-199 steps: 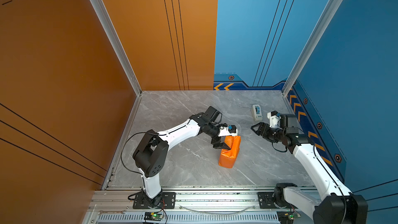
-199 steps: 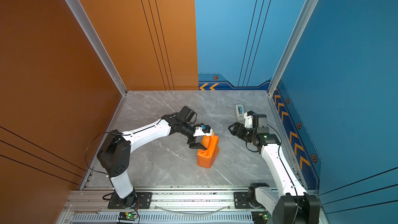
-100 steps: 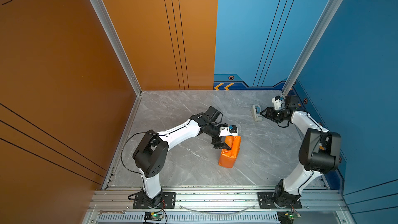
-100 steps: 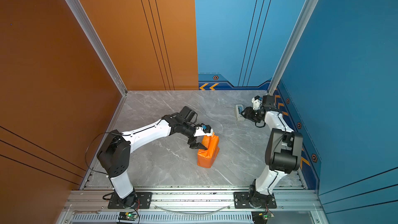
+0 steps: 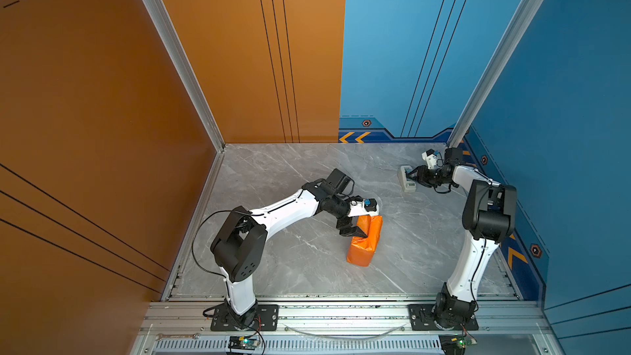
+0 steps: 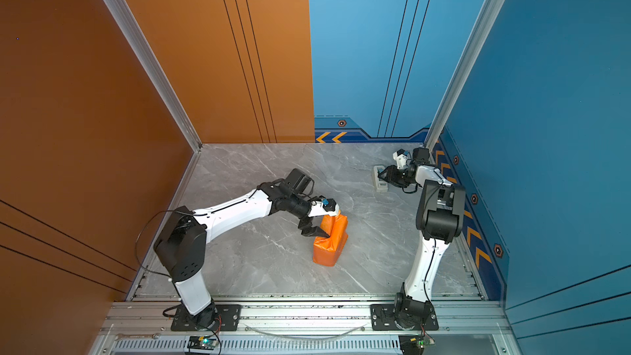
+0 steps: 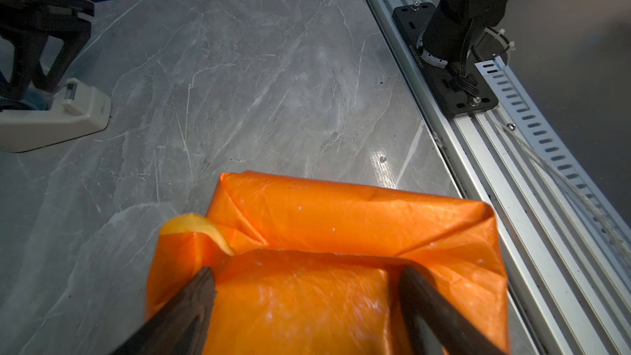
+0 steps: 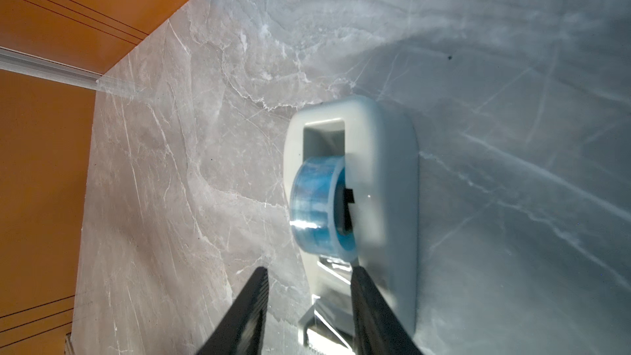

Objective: Wrap a gift box in wrapping paper
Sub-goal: Tear off the tape with the cutter.

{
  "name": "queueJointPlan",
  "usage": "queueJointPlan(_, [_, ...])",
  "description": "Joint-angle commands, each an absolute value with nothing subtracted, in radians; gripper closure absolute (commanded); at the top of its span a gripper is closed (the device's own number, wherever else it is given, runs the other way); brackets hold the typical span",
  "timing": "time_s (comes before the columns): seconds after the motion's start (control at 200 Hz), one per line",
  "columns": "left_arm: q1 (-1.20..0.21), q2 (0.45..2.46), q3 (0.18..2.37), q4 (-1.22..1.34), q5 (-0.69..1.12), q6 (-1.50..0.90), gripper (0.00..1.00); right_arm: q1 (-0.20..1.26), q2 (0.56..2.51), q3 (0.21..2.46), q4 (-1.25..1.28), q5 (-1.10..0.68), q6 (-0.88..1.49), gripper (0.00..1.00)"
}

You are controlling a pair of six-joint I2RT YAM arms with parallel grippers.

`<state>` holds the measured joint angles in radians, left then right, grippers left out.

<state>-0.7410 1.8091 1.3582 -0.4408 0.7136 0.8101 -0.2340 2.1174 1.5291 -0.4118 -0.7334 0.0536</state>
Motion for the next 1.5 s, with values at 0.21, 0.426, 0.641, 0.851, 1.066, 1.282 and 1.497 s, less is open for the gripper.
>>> queueJointPlan(0.21, [-0.751,1.871,1.326,-0.567,0.577,0.790,0.15,-0.226,2.192,1.634,-0.549,-0.738,-0.033,0.52])
queueJointPlan(0.426, [-0.749,1.874,1.327,-0.568,0.577,0.793,0.15,-0.222,2.226,1.672,-0.630,-0.752,-0.073,0.54])
queueJointPlan(0.641, [-0.748,1.879,1.332,-0.566,0.579,0.798,0.15,-0.208,2.244,1.710,-0.712,-0.701,-0.104,0.55])
queueJointPlan(0.851, [-0.746,1.876,1.328,-0.569,0.579,0.801,0.15,-0.226,2.283,1.757,-0.776,-0.728,-0.101,0.54])
queueJointPlan(1.066, [-0.745,1.876,1.331,-0.567,0.577,0.804,0.15,-0.229,2.286,1.768,-0.814,-0.672,-0.107,0.51])
queueJointPlan(1.282, [-0.745,1.875,1.333,-0.569,0.575,0.805,0.15,-0.213,2.280,1.760,-0.829,-0.600,-0.114,0.51])
queueJointPlan(1.497, [-0.747,1.874,1.335,-0.567,0.574,0.807,0.15,-0.190,2.253,1.773,-0.849,-0.490,-0.106,0.51])
